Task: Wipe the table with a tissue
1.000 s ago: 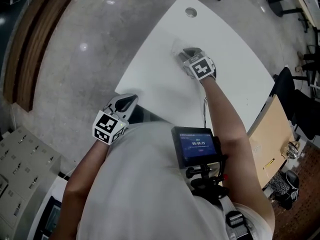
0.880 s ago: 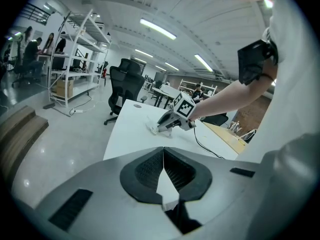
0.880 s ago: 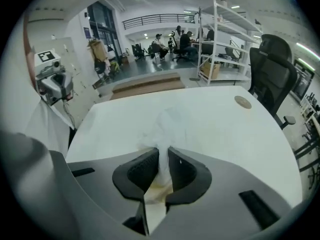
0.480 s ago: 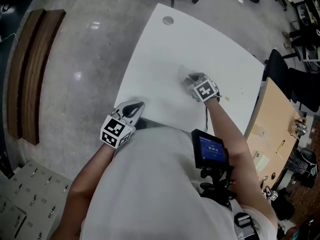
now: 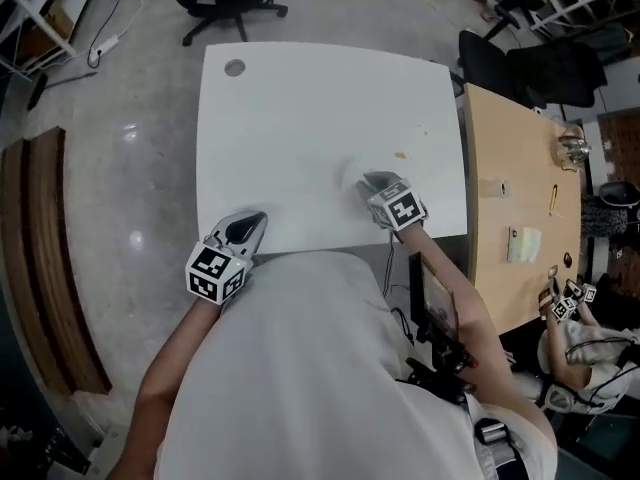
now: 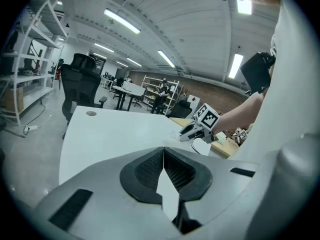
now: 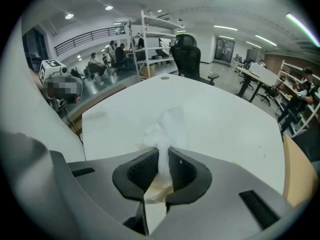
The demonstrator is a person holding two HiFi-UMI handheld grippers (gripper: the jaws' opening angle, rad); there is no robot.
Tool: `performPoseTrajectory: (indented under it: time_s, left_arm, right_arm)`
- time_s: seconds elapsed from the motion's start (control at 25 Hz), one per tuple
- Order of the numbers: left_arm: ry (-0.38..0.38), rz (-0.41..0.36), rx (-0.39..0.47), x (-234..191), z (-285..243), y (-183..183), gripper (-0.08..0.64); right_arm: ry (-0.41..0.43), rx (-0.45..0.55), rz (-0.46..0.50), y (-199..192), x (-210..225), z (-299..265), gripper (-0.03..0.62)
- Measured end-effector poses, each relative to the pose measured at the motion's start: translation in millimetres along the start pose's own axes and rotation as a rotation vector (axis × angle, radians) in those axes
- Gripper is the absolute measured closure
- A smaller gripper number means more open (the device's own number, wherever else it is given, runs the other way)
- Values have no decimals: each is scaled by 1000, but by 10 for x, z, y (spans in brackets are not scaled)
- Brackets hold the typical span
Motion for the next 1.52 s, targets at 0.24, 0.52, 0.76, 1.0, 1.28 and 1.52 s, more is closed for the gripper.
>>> performPoseTrajectory:
  time_s: [0.24,0.52,0.76,1.0,1.28,1.52]
  left_arm:
    - [-95,-83,-9,79,-296,167,552]
    - [-117,-117,-40,186,-566,291,552]
    - [-91,-73,-76,334,-942,348,552]
    - [-91,-65,-96,640,-1397,438,552]
    - [-84,-62,-147,883,-1804,466,552]
    - [-14,-31,-156,1031,-1974,643,552]
  right_arm:
    - [-106,44,-134,-462,313,360,537]
    - [-191,88,-256,-826,787,576,537]
    - [-222,74,-256,-962,1293,671,537]
    - [-205,10,-116,-924,1658,585,537]
    - [-100,-32,80,-899,1941,575,537]
    - [51,-17,110,-919,2111,451,537]
Point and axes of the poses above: the fingertips, and each gripper's own axes: z backward along the fingers, x to its right, y out of its top, the point moved 8 cm from there along z, backward along the fingers, and after that the axes turned 7 degrees about -z, right-handed, at the moved point
